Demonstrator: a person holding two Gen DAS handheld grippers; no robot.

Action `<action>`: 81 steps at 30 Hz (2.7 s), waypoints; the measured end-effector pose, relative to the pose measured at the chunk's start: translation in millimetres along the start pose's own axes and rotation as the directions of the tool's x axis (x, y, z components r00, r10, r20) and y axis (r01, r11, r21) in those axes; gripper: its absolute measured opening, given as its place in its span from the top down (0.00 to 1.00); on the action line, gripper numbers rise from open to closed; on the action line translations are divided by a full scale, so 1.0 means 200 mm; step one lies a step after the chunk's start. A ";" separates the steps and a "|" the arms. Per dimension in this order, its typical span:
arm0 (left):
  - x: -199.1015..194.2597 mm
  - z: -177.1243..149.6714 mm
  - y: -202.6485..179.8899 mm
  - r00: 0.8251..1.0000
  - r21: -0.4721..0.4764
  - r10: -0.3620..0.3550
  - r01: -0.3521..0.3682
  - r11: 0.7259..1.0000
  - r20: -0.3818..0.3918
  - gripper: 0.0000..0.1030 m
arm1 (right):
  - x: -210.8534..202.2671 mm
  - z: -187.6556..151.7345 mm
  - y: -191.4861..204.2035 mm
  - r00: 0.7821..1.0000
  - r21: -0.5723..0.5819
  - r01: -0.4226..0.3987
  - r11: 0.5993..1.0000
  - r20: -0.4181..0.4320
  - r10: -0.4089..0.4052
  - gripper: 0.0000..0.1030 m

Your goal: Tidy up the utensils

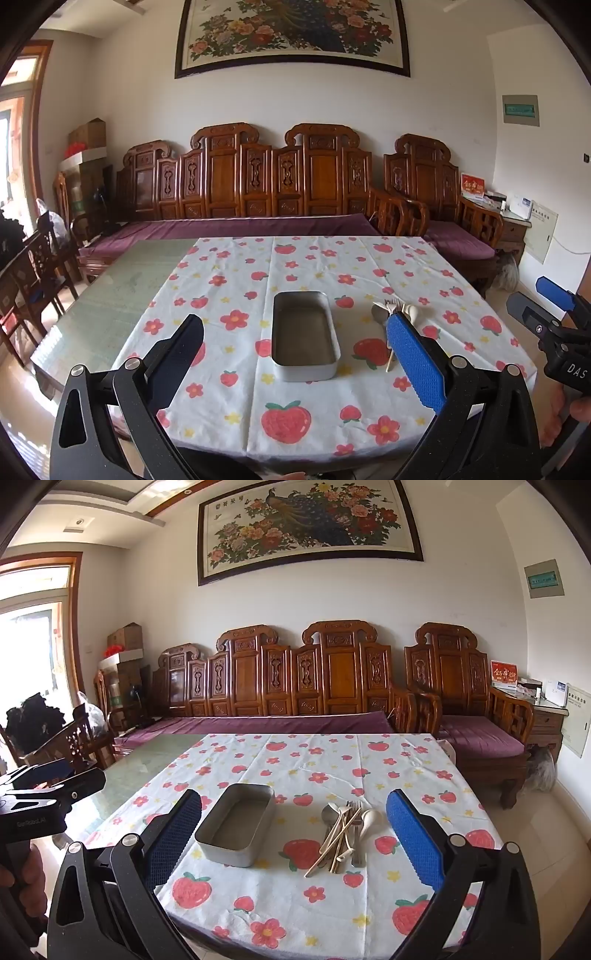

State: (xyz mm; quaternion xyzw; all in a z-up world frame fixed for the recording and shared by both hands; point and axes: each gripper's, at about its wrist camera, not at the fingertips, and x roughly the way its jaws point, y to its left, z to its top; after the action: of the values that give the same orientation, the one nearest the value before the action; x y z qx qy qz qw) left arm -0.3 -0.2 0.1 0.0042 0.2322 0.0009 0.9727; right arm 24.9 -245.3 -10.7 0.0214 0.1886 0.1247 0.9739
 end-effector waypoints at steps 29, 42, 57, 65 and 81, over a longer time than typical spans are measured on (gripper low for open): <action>-0.06 0.11 -0.06 1.000 0.001 -0.006 0.006 1.000 0.008 0.06 | 0.00 0.00 0.00 1.000 0.007 -0.002 1.000 -0.004 0.002 0.02; -0.07 0.10 -0.04 1.000 0.001 -0.008 0.008 1.000 0.011 0.06 | -0.01 0.00 -0.01 1.000 0.008 -0.001 1.000 -0.002 0.001 0.02; -0.08 0.10 -0.05 1.000 0.003 -0.008 0.008 1.000 0.013 0.06 | -0.02 0.01 -0.01 1.000 0.009 -0.002 1.000 -0.001 0.002 0.02; -0.08 0.11 -0.06 1.000 0.002 -0.010 0.010 1.000 0.014 0.06 | -0.02 0.02 -0.01 1.000 0.010 -0.002 1.000 0.001 0.002 0.02; -0.09 0.11 -0.07 1.000 0.004 -0.011 0.011 1.000 0.016 0.06 | -0.02 0.01 -0.01 1.000 0.012 -0.003 1.000 0.002 0.003 0.02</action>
State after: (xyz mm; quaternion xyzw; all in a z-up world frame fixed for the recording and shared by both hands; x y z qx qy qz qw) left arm -5.9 -15.4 26.6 0.0047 0.2243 -0.0049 0.9745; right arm 22.5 -249.1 -8.1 0.0277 0.1883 0.1252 0.9737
